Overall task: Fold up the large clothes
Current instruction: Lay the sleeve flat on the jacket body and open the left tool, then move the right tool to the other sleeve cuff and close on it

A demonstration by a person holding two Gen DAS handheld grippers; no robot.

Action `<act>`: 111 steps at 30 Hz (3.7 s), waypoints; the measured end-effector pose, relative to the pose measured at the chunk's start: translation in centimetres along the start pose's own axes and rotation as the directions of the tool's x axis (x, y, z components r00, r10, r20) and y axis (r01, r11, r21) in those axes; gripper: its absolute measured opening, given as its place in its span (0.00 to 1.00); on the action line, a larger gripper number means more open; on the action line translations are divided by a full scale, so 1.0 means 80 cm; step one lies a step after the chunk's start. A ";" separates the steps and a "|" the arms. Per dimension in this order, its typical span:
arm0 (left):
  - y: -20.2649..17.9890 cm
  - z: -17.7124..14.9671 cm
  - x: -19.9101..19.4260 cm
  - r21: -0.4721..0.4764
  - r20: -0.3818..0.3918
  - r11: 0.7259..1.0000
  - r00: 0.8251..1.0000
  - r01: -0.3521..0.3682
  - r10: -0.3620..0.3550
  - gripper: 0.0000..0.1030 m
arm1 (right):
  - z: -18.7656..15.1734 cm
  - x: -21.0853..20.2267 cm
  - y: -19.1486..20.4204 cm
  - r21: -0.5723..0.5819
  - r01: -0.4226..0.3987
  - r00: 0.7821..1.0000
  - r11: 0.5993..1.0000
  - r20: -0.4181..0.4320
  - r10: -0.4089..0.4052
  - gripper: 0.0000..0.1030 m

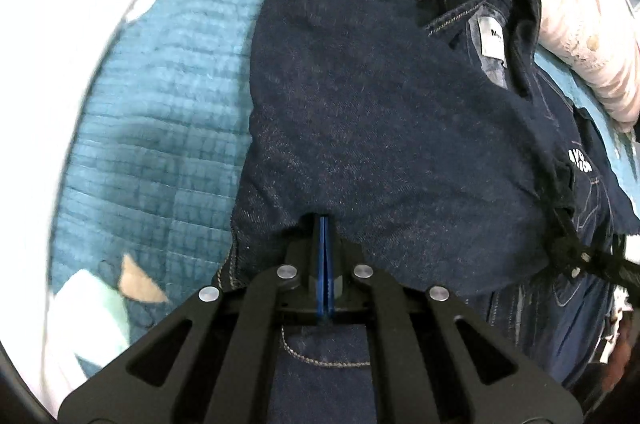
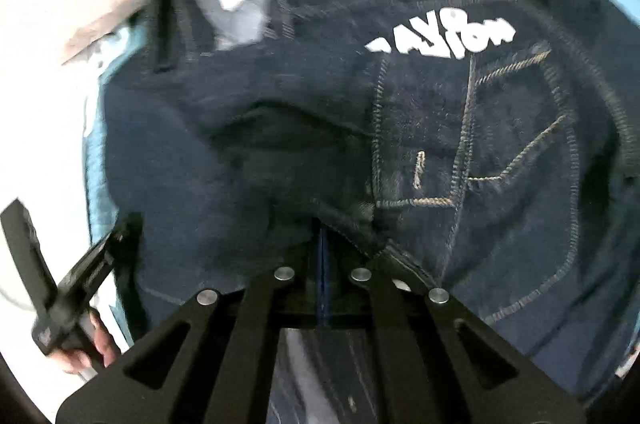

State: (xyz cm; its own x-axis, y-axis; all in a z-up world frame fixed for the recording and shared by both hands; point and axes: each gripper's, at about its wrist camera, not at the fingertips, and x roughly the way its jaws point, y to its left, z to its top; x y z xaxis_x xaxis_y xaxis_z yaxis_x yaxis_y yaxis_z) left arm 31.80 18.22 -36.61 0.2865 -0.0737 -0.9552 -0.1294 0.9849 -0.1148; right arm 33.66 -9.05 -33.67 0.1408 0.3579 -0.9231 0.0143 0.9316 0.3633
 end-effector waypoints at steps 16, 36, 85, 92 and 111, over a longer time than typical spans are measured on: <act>-0.040 0.100 0.059 0.032 0.045 0.999 0.999 -0.015 0.013 0.02 | 0.088 0.075 0.023 -0.048 -0.024 0.999 0.999 0.037 0.026 0.00; -0.017 0.091 0.038 0.018 0.041 0.998 0.997 -0.064 0.063 0.03 | 0.102 0.047 -0.026 0.014 0.085 0.996 0.996 0.005 -0.085 0.02; -0.394 -0.020 -0.145 0.243 0.133 0.969 0.988 0.044 -0.078 0.61 | -0.054 -0.271 -0.347 0.337 0.057 0.938 0.940 0.304 -0.166 0.91; -0.422 -0.006 -0.099 0.226 0.081 0.972 0.994 0.058 -0.078 0.61 | -0.052 -0.260 -0.448 0.490 0.000 0.943 0.872 0.289 -0.163 0.91; -0.441 0.041 0.014 0.124 -0.078 0.975 0.981 0.186 -0.178 0.16 | -0.026 -0.213 -0.565 0.633 -0.333 0.921 0.699 0.377 0.098 0.58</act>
State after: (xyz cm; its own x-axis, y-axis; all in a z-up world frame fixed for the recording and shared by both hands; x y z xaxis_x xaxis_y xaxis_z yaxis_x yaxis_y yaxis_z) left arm 39.80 -16.13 -32.70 0.2298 -0.2594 -0.9380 0.0454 0.9656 -0.2559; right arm 28.53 -57.14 -34.64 0.5043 0.3966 -0.7670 0.5893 0.4911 0.6415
